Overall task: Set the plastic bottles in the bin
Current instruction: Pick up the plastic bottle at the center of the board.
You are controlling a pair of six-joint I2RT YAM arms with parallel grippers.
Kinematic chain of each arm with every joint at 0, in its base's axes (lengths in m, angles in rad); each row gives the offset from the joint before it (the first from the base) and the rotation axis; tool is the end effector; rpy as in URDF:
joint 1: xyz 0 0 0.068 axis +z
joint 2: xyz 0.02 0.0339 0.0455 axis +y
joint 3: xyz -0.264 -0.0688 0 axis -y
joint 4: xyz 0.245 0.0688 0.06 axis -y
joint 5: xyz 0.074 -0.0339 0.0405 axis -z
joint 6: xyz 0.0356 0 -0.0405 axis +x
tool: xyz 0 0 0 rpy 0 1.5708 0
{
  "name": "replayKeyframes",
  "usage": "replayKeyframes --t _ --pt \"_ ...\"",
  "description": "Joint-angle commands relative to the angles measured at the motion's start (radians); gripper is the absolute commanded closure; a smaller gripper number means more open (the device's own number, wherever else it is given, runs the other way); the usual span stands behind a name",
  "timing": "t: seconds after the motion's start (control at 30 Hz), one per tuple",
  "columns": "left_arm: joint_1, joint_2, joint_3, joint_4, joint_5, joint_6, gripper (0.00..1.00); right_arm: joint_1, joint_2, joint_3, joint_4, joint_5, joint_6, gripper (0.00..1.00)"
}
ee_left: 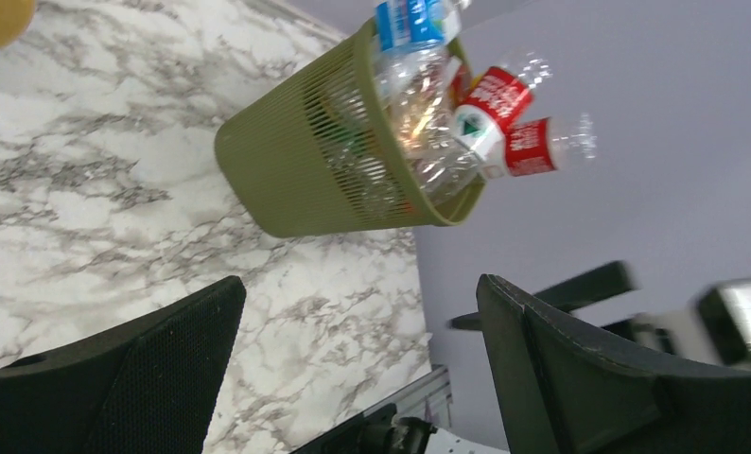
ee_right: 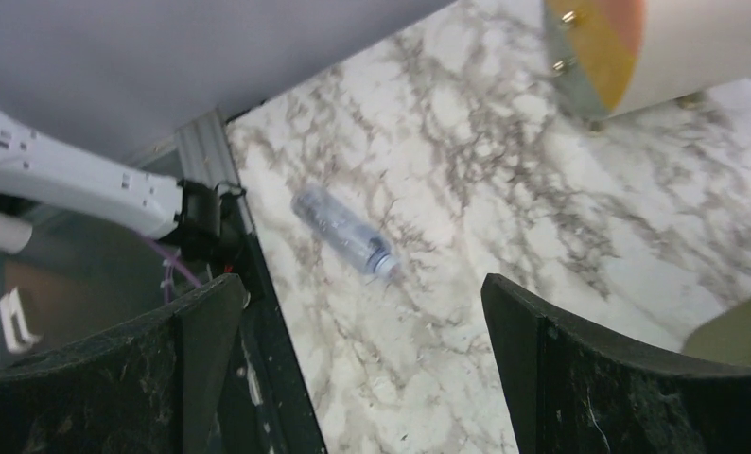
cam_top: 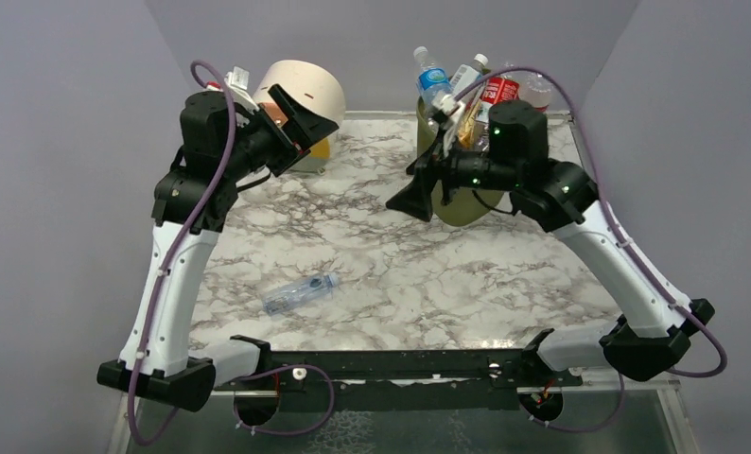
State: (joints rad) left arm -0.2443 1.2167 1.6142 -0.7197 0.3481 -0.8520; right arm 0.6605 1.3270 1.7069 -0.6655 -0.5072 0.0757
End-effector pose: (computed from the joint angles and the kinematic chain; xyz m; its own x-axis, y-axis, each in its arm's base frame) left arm 0.2232 -0.0682 0.4773 -0.6097 -0.5771 -0.5433 0.1252 0.6067 -0.7850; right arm 0.1966 0.1747 0.4867 -0.2902 -0.1418 -0.9464 -0.8849 0.4163 0.2090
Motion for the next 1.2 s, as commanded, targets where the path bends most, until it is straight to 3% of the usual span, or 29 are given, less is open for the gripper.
replayKeyframes --t 0.0,0.2,0.4,0.83,1.17 --pt "-0.003 -0.087 0.083 0.055 -0.028 -0.075 0.01 0.132 0.033 -0.107 0.052 0.001 -0.085 0.00" --pt "-0.003 -0.120 0.157 0.066 -0.049 -0.099 0.01 0.253 0.080 -0.305 0.204 0.006 -0.087 0.00" --pt "-0.002 -0.162 0.129 0.142 -0.051 -0.131 0.01 0.357 0.212 -0.406 0.363 0.031 -0.110 0.00" --pt "-0.003 -0.148 0.118 0.172 0.015 -0.151 0.01 0.466 0.579 -0.286 0.546 0.123 -0.378 0.00" --pt "-0.002 -0.131 0.118 0.171 0.032 -0.147 0.01 0.509 0.749 -0.148 0.537 0.219 -0.551 0.00"
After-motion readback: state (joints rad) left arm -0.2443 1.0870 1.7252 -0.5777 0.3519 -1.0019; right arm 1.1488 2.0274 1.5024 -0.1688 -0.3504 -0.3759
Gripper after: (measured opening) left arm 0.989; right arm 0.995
